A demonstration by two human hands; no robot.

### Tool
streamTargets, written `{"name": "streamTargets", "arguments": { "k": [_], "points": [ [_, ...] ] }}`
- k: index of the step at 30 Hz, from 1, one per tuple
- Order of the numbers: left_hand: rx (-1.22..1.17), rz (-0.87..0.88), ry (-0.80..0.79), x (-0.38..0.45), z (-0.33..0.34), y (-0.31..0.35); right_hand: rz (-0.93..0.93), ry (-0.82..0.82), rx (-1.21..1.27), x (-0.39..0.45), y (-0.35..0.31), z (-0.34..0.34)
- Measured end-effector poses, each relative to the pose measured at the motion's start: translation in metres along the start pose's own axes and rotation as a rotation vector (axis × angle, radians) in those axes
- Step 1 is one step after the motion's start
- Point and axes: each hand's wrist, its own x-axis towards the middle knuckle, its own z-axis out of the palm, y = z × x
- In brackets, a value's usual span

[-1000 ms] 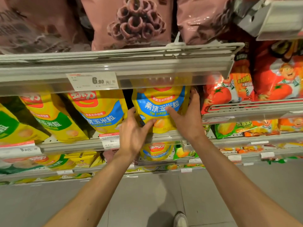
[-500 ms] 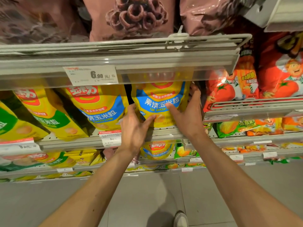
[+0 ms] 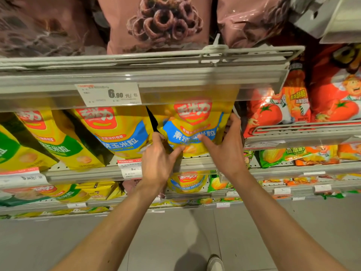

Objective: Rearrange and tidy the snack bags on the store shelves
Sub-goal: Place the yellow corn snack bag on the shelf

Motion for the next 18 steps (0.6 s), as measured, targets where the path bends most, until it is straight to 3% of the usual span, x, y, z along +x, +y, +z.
{"name": "streamTargets", "arguments": {
  "k": [8, 15, 18],
  "points": [
    [-0.118, -0.078, -0.062, -0.006, -0.006, -0.004, 0.003, -0.027, 0.048, -0.011, -0.003, -0.008],
    [-0.183, -0.070, 0.001, -0.010, -0.021, 0.013, -0.015, 0.009, 0.085, -0.018, -0.013, -0.007],
    [-0.238, -0.103, -0.069, -0.010, -0.025, 0.013, 0.012, 0.029, 0.097, -0.022, -0.016, -0.004]
  ]
}}
